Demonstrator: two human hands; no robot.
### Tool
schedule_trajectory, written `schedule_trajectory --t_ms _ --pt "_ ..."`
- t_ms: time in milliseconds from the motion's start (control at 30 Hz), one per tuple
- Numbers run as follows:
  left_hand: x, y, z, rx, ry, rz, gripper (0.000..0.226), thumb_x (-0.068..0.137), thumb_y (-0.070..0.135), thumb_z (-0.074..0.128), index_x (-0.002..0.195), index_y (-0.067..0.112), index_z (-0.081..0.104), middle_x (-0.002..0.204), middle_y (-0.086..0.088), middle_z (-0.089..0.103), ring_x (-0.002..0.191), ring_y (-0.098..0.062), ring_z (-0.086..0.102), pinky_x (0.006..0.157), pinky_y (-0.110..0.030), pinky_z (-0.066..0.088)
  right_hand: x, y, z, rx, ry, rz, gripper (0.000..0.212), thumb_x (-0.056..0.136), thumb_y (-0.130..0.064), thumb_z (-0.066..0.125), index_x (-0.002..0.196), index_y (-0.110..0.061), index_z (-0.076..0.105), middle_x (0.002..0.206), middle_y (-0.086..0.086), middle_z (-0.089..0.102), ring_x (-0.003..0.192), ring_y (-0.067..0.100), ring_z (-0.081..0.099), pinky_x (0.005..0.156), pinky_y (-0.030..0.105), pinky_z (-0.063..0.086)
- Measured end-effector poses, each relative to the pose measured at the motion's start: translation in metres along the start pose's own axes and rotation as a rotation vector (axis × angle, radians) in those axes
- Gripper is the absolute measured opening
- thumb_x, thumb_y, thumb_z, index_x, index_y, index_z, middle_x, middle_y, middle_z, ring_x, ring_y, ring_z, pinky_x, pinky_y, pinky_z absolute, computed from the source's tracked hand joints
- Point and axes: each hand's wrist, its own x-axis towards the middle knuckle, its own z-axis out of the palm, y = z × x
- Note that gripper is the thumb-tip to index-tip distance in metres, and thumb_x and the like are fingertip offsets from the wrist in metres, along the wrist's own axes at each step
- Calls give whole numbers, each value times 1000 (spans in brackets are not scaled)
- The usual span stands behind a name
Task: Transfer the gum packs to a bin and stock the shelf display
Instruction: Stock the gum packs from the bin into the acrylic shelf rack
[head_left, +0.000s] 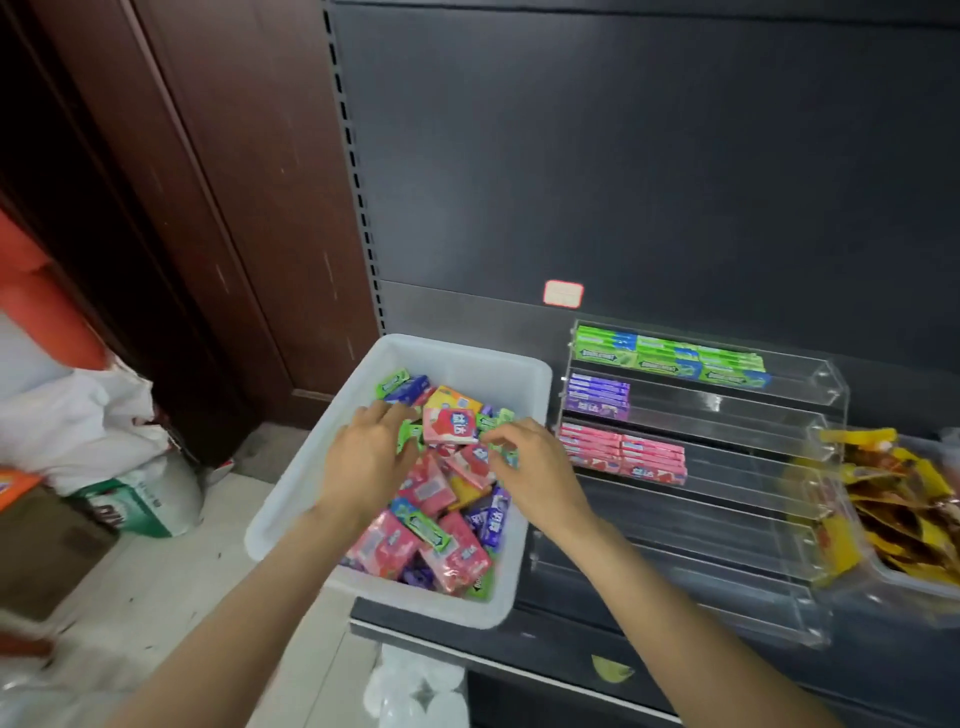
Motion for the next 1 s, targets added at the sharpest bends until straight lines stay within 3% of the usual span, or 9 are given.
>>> schedule_trajectory --t_ms 200,333,433,500,667,800,1000 --pt "7 -113 -21 4 -167 -85 48 91 20 55 137 11 45 133 -12 49 118 -35 44 97 -44 40 21 -52 81 -18 -63 122 31 92 -17 56 122 -13 60 112 0 55 102 15 54 100 35 42" --pt "13 -152 -23 -148 -421 -54 58 92 24 55 145 16 33 143 -10 42 132 -29 38 105 -31 31 31 -69 118 -111 -154 212 50 93 -21 55 141 -17 41 145 7 38 136 22 31 111 34 26" --pt "13 -163 -25 -312 -533 -61 60 93 27 56 146 23 30 146 -4 41 130 -23 43 103 -29 38 36 -68 134 -186 -211 265 57 93 -25 55 145 -20 32 151 5 31 140 21 24 113 34 21" --pt "12 -166 -23 -325 -538 -35 61 94 29 54 148 24 26 146 0 42 127 -21 46 98 -24 36 35 -65 138 -214 -246 307 58 94 -28 54 146 -20 30 152 4 28 141 21 22 114 34 19" --pt "8 -170 -16 -469 -512 -77 60 95 27 53 148 26 24 137 -3 51 113 -21 56 70 -22 52 16 -55 128 -177 -209 384 65 89 -23 62 146 -20 32 153 2 26 140 18 24 113 30 21" --pt "4 -173 -14 -554 -489 -106 60 93 28 55 146 26 27 133 -6 55 110 -22 59 86 -37 54 3 -47 121 -193 -218 410 64 88 -17 64 144 -21 34 152 0 27 139 17 28 111 28 27" --pt "3 -170 -15 -568 -475 -88 59 94 28 54 147 25 27 130 -7 57 110 -19 58 83 -28 47 5 -47 126 -258 -154 414 47 91 -13 58 136 -17 48 148 1 35 135 18 34 111 29 28"
